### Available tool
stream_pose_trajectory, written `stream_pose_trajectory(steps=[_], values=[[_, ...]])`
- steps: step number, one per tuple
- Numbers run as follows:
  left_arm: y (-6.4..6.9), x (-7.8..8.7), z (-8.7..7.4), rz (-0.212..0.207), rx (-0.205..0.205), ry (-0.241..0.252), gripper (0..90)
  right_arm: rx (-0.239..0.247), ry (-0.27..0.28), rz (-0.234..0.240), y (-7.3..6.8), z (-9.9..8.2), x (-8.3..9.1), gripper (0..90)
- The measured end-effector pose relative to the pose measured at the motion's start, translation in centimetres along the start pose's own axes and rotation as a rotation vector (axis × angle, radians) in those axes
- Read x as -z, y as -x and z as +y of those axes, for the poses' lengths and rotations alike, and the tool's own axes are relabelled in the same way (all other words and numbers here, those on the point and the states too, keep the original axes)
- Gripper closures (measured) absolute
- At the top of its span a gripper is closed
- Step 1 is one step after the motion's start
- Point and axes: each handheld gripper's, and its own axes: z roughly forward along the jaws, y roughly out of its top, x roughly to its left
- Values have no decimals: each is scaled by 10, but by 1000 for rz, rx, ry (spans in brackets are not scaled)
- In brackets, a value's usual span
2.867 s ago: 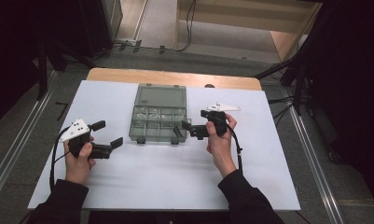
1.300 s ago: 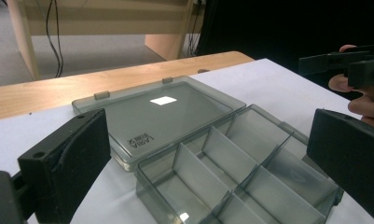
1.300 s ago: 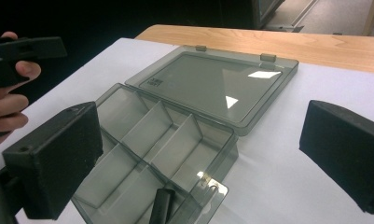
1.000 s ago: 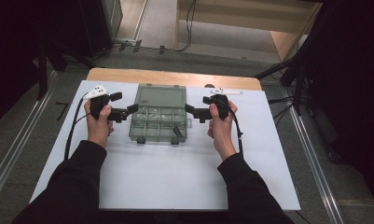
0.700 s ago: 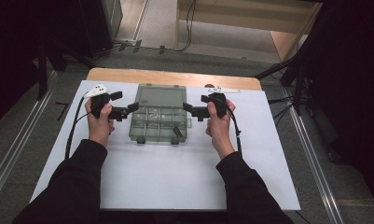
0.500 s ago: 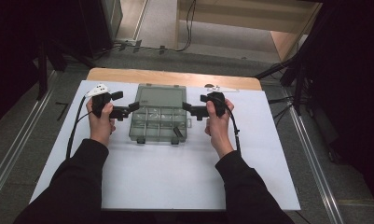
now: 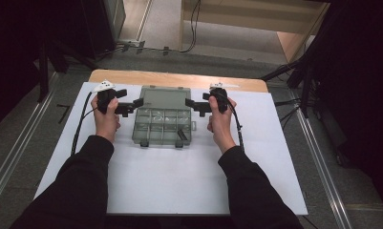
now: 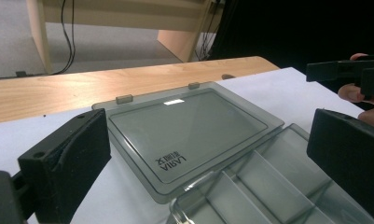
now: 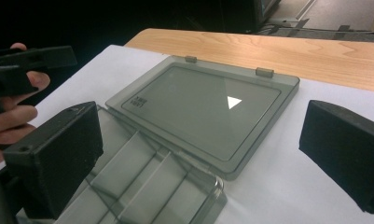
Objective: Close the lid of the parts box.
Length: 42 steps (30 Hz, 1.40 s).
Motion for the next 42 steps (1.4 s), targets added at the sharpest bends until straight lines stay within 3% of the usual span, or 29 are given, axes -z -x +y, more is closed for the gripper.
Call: stream_pose_trajectory(steps=[7, 17, 30, 38, 42], values=[[-11, -16, 3, 3, 33, -18, 0, -34, -11, 11, 9, 6, -12, 0], [-11, -39, 3, 9, 66, -71, 0, -110, -40, 31, 22, 3, -32, 0], [-16, -51, -1, 59, 177, -141, 30, -189, -102, 82, 31, -2, -50, 42], [-15, -58, -2, 75, 224, -168, 144, -222, -137, 51, 30, -3, -57, 140], [-13, -60, -2, 76, 225, -182, 272, -234, -149, 28, 30, -3, -59, 225]])
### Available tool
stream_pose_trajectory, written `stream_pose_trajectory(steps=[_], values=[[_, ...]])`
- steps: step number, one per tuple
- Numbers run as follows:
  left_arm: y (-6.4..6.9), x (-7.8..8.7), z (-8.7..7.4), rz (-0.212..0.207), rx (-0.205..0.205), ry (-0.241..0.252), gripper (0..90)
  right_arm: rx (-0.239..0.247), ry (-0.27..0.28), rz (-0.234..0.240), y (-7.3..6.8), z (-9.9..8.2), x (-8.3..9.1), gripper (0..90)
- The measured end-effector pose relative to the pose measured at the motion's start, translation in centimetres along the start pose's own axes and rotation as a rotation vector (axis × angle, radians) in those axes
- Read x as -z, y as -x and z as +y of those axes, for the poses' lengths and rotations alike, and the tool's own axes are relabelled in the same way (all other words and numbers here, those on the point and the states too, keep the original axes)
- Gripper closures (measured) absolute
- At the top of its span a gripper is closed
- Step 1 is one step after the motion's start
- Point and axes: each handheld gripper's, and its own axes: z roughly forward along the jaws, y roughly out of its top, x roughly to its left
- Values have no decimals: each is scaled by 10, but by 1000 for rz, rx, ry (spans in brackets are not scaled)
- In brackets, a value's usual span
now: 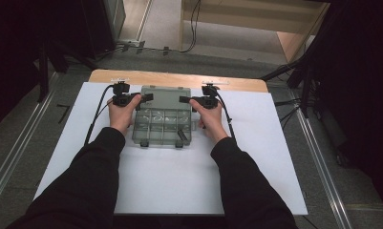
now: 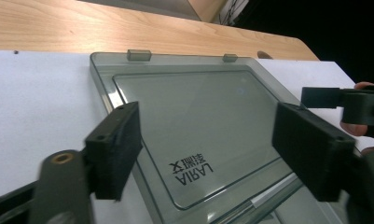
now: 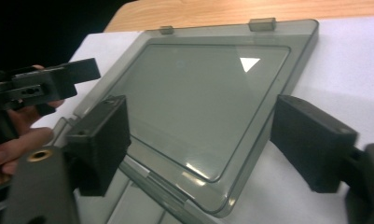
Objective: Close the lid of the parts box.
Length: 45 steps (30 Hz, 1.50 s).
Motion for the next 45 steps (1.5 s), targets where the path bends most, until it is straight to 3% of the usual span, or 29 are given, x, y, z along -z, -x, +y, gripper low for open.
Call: stream_pose_trajectory(steps=[4, 15, 23, 27, 34, 38, 42, 45], values=[[1, -2, 0, 9, 1, -18, 340, -8, -12, -29, 0, -1, -3, 274], [0, -4, -2, -4, 30, -48, 394, -65, -51, -71, 4, -5, -8, 347], [-1, -3, -3, -3, 45, -58, 401, -72, -76, -69, 4, -7, -9, 403], [0, -5, -4, -18, 46, -68, 431, -54, -89, -66, 2, -8, -10, 494], [-1, -3, -3, -43, 57, -54, 514, -56, -66, -60, 5, -6, -5, 597], [2, 0, -1, -45, 31, -37, 514, -33, -49, -64, 4, -5, -1, 648], [6, 10, 2, -57, -4, 20, 513, -14, -31, -66, 3, -4, 3, 692], [6, 21, 5, -40, -3, 68, 482, 4, -26, -76, 2, -4, 6, 711]])
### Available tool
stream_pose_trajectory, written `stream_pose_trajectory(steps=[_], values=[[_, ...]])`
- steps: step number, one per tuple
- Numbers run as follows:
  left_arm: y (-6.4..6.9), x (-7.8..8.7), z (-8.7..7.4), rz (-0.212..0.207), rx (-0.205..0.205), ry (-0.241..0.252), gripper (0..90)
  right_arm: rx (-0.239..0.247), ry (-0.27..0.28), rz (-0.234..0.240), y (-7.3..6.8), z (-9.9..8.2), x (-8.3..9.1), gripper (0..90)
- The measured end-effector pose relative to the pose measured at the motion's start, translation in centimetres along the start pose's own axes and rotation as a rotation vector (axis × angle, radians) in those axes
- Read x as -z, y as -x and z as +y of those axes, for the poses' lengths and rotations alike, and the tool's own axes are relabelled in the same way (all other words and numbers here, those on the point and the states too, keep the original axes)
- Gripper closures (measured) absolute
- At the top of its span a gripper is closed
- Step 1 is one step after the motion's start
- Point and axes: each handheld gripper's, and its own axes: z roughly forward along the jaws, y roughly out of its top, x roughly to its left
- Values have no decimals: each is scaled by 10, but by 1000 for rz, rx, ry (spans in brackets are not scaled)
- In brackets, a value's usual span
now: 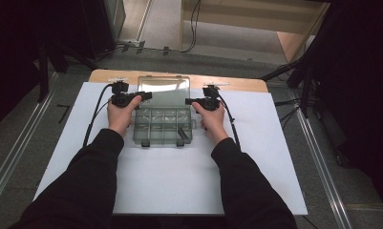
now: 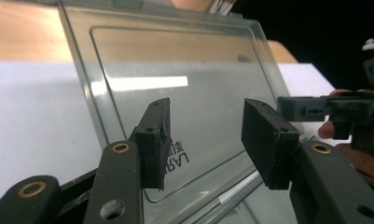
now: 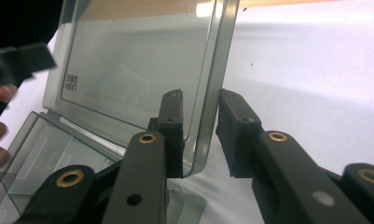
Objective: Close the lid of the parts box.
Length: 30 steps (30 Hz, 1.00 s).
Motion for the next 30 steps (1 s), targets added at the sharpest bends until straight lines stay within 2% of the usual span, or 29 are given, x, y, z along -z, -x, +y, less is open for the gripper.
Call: stream_pose_trajectory(steps=[1, 2, 3, 6, 7, 11, 12, 15, 18, 20, 24, 26, 29, 30], values=[[-2, 3, 1, 9, 8, 15, 481, 3, 1, -4, 0, 0, 1, 722], [-4, 6, 2, 20, 14, 18, 480, 7, 6, -22, 0, 0, 1, 776], [-7, 8, 2, 33, 22, 18, 470, 25, 3, -36, -1, -1, 2, 780], [-14, 7, 0, 68, 42, -21, 438, 54, -9, -70, -3, -4, -1, 786], [-16, 5, -2, 82, 51, -38, 430, 50, 0, -69, -3, -4, -1, 787], [-19, -3, -8, 97, 89, -91, 410, 29, -4, -59, -2, -3, 0, 787], [-19, -4, -9, 99, 93, -98, 406, 20, -1, -50, -1, -3, 0, 775], [-19, -8, -11, 93, 111, -124, 378, -29, 28, 14, 3, -1, 3, 618], [-18, -11, -13, 94, 113, -148, 357, -55, 33, 43, 4, 0, 2, 505], [-18, -12, -14, 96, 121, -159, 345, -71, 17, 39, 4, 0, -1, 450], [-18, -15, -17, 99, 152, -195, 329, -83, -10, 41, 5, -3, -8, 417], [-18, -15, -17, 96, 147, -201, 310, -110, -21, 54, 5, -4, -11, 418], [-17, -16, -18, 81, 160, -204, 308, -113, -41, 40, 2, -5, -16, 417], [-16, -16, -18, 83, 152, -206, 323, -114, -36, 45, 2, -5, -17, 423]])
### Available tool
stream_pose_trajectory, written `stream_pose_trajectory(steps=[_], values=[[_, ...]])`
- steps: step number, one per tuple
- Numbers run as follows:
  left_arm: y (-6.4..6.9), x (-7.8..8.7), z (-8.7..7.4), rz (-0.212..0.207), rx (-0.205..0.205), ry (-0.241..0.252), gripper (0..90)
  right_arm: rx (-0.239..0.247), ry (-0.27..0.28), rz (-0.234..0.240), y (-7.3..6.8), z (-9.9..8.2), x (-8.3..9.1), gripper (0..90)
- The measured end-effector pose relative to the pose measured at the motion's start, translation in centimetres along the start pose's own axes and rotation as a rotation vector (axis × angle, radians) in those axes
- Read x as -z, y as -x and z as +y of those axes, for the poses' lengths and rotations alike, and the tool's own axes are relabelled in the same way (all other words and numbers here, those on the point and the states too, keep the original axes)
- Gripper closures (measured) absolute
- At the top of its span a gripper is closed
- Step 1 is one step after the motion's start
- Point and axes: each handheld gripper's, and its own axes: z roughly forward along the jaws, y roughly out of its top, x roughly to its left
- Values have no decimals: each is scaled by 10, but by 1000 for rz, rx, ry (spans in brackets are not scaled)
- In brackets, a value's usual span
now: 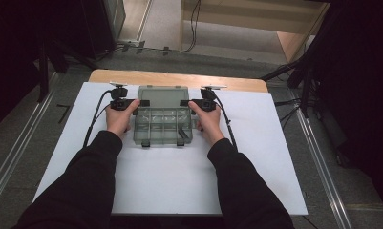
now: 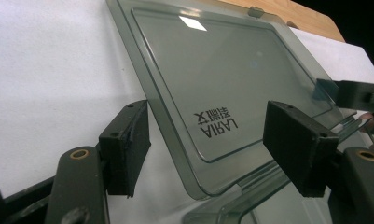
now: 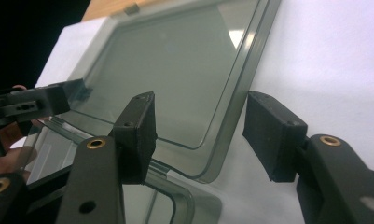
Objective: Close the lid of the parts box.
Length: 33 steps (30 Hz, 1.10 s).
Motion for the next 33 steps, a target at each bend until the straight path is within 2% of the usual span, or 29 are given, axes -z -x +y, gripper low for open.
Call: stream_pose_trajectory(steps=[2, 5, 8, 10, 13, 19, 24, 26, 28, 33], values=[[2, 0, 0, 19, -12, 1, 344, -7, -2, -2, -1, 0, -1, 449], [1, 0, 0, 31, -9, 3, 424, 22, 9, -22, -2, 0, 0, 522], [0, 1, 1, 23, -8, 12, 469, 32, 14, -24, 0, 1, 3, 574], [-1, 2, 1, 12, -5, 22, 498, 22, 20, -20, 1, 1, 5, 607], [-2, 4, 2, -2, -7, 38, 536, 43, 37, -25, -1, 3, 9, 641], [-4, 12, 3, -23, -38, 66, 621, 71, 67, -29, -4, 3, 15, 698], [-8, 20, 2, -65, -77, 103, 700, 128, 89, -46, -10, 4, 21, 742], [-8, 22, 1, -66, -100, 104, 715, 159, 95, -50, -11, 4, 23, 751], [-6, 23, 1, -58, -107, 112, 717, 196, 100, -59, -13, 3, 25, 755], [-6, 24, -1, -57, -120, 126, 718, 234, 107, -61, -14, 2, 27, 767]])
